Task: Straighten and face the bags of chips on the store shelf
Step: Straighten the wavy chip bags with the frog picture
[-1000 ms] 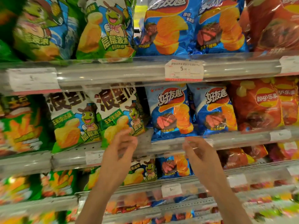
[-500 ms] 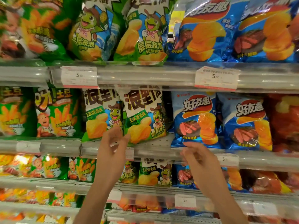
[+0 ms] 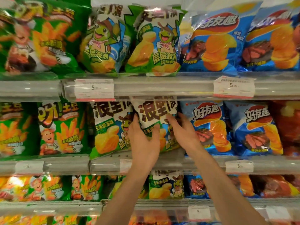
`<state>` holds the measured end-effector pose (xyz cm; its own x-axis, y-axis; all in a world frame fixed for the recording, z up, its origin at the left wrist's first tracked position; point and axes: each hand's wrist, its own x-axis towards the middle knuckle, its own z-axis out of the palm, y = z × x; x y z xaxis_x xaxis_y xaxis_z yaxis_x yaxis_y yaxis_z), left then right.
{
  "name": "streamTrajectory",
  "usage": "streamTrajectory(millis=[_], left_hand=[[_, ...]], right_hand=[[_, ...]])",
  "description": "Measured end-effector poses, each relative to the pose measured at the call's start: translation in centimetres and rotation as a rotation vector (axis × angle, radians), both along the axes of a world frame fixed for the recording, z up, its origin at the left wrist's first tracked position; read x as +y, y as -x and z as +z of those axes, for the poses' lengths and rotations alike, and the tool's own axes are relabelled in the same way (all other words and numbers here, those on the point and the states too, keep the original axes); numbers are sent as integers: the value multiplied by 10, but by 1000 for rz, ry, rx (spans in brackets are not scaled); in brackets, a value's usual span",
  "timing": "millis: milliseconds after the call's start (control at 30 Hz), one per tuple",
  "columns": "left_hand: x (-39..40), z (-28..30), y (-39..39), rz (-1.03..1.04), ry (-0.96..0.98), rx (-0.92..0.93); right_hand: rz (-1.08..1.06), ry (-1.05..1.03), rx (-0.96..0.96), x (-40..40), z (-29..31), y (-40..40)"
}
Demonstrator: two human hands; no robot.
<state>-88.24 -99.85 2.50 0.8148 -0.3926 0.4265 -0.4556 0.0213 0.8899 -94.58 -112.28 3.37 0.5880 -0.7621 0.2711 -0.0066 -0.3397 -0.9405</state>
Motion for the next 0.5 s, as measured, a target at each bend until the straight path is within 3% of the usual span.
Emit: streamTrajectory(millis=[233, 500], left_hand=[[-19, 22, -21, -153, -12, 251], [-34, 28, -39, -158, -103, 341]], right_hand=[[50, -78, 60, -10, 14, -7], [4, -103, 104, -9, 12, -16]])
